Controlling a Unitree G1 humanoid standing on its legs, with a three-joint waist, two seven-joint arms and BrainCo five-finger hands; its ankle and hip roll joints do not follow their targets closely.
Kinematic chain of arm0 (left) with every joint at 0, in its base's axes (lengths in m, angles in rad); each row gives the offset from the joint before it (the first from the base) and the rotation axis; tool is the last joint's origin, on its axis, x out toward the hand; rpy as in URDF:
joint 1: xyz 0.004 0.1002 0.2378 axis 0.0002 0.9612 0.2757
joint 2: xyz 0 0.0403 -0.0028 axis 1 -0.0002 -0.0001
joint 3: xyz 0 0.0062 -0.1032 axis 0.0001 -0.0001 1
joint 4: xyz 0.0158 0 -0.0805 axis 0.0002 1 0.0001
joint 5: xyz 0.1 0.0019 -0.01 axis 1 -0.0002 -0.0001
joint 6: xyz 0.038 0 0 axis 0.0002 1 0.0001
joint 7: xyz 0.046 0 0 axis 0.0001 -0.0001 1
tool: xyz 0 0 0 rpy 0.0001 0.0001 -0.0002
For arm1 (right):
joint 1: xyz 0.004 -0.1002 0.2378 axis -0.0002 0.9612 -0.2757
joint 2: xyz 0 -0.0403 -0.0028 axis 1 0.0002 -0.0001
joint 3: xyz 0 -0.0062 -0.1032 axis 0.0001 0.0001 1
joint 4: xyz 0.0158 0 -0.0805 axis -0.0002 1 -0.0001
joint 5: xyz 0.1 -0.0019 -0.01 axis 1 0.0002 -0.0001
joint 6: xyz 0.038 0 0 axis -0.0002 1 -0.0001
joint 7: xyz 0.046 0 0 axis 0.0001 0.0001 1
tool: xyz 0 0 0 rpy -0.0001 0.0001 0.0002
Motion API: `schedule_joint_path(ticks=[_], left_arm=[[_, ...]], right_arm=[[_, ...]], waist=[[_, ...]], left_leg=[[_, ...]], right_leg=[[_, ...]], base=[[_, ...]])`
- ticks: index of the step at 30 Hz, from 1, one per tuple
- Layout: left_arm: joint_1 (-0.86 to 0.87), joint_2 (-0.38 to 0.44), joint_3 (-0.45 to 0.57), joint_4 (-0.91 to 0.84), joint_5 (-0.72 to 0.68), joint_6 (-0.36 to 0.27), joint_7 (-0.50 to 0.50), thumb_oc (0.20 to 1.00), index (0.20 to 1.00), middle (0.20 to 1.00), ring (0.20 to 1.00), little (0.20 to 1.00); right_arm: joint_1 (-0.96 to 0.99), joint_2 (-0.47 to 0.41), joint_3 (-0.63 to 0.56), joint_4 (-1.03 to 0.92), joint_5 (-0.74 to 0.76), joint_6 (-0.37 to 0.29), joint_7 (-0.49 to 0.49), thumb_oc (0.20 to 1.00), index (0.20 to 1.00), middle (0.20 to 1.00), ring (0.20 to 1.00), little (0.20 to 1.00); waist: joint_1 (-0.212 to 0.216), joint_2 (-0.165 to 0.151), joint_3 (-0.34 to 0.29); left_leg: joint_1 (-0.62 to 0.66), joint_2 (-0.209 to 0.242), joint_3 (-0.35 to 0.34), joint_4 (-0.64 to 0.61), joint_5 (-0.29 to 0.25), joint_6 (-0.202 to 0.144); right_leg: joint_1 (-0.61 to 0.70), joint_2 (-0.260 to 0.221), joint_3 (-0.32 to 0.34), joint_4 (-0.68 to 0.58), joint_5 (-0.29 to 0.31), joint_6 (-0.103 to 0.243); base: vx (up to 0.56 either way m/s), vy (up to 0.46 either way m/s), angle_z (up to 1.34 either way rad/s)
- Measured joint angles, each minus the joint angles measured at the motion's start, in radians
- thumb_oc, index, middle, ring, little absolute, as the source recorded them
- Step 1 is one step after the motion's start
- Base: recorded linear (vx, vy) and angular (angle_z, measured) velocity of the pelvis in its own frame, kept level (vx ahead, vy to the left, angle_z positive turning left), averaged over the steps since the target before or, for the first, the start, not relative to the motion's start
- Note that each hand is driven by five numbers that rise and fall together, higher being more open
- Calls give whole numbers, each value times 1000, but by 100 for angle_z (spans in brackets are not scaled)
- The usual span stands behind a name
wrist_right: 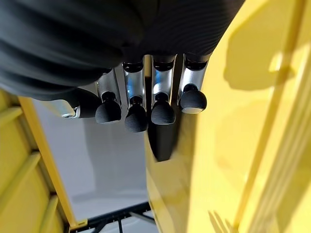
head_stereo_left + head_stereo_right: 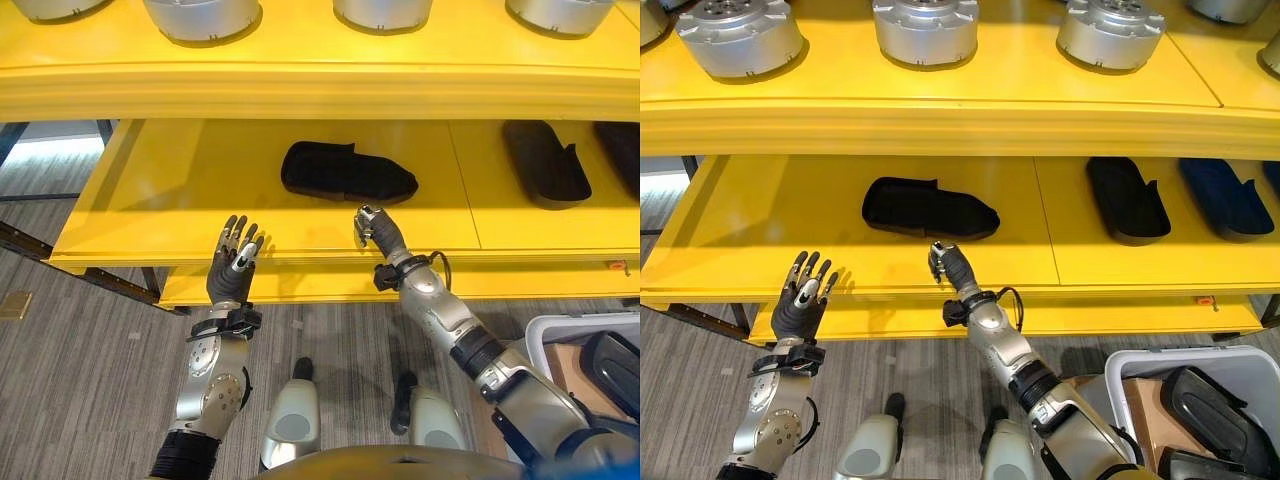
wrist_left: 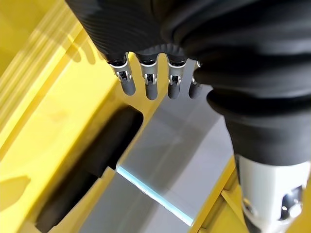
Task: Move parts from the plastic box to the shelf.
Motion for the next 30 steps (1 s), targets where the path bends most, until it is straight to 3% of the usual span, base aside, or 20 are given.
schedule_joint_path(ticks=[5,6,7,13,21,26,30], left_arm=[[1,1,2,0,0,-2,-1,1000,1000,1000,1000,1000],[3,1,4,0,0,-3,-1,1000,1000,1000,1000,1000],[4,1,5,1,0,-3,-1,1000,1000,1000,1000,1000],[4,-2,5,1,0,-3,-1,1000,1000,1000,1000,1000],[5,-6,4,1,0,-3,-2,1000,1000,1000,1000,1000],[6,-5,3,1,-1,-3,-7,1000,1000,1000,1000,1000],[16,0,2,2,-2,-4,-8,1000,1000,1000,1000,1000]], right_arm=[[-2,-88,-98,-125,-12,-12,-34,200,200,200,200,200],[-2,-103,-113,-160,-29,-17,-38,351,351,351,351,351],[-2,-113,-126,-183,-41,-25,-40,1000,1000,1000,1000,1000],[2,-132,-164,-280,-74,-51,-48,1000,1000,1000,1000,1000],[2,-113,-159,-315,-36,-68,-24,1000,1000,1000,1000,1000],[-73,-112,-113,-229,-26,-69,-23,1000,1000,1000,1000,1000],[-131,-108,-75,-135,-18,-69,-25,1000,1000,1000,1000,1000]], waist=[[-12,-1,0],[-15,-1,0],[-18,-1,-1],[-49,-4,-3],[-49,-6,-25],[-43,-10,-55],[-12,-12,-63]], left_leg=[[3,2,2,-6,0,0],[5,2,3,-10,1,0],[9,3,5,-16,2,-1],[35,10,14,-39,4,-2],[51,17,21,-59,6,-4],[51,18,20,-67,7,-6],[43,18,13,-69,9,-7]], right_leg=[[0,2,1,-3,0,0],[0,3,2,-5,2,1],[0,4,4,-8,3,1],[17,14,10,-32,9,5],[28,22,10,-48,10,4],[27,24,10,-51,11,5],[26,23,4,-52,11,5]], base=[[7,-4,0],[29,-10,-4],[27,-14,-8],[32,-18,-6],[6,-3,-1],[0,0,0],[1,2,4]])
